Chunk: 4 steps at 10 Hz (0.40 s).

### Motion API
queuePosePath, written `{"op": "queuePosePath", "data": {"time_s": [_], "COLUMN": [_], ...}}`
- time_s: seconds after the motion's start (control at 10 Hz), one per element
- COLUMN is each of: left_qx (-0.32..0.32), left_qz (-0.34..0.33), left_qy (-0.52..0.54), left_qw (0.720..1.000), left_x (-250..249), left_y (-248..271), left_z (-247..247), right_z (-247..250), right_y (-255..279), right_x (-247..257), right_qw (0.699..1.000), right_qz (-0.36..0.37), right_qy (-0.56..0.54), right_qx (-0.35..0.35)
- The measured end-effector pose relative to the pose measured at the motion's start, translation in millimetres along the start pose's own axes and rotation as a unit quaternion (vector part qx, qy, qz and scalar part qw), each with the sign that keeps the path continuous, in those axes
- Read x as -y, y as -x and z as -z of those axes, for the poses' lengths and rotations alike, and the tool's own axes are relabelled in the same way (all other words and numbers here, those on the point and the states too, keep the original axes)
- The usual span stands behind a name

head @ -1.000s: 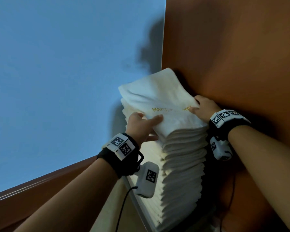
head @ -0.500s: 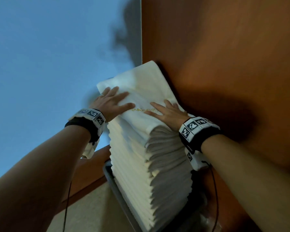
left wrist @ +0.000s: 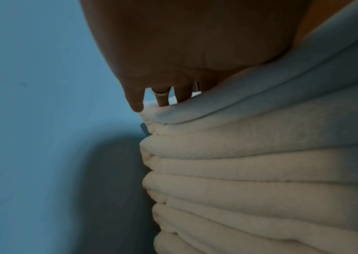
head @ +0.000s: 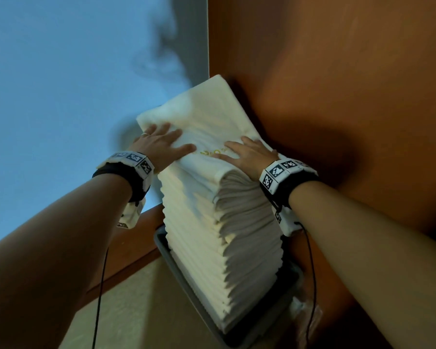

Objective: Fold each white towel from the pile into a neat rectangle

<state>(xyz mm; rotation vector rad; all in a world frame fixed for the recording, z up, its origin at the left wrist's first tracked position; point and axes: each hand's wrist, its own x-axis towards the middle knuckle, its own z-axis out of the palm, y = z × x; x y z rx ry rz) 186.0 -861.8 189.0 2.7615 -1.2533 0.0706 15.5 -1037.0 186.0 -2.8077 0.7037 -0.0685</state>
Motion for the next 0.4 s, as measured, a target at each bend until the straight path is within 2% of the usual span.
{"op": "queuePosePath", "data": {"time_s": [0.1,0.4], "left_qx": [-0.060,-0.059], "left_qz": [0.004,-0.031], "left_qy": [0.048,0.120], "left_qw": [0.997,0.991], "left_x": [-5.3,6.3], "left_y": [23.5,101.9], "left_z": [7.7,39.8], "right_z": [8.4,36.1], "right_y": [9.1,87.5], "right_x": [1.5,23.7], "right_qw": [0.999,0.987], "right_qz": [-0.020,-0.052], "right_qy": [-0.013,-0.082], "right_qx": [-0.027,-0.131]}}
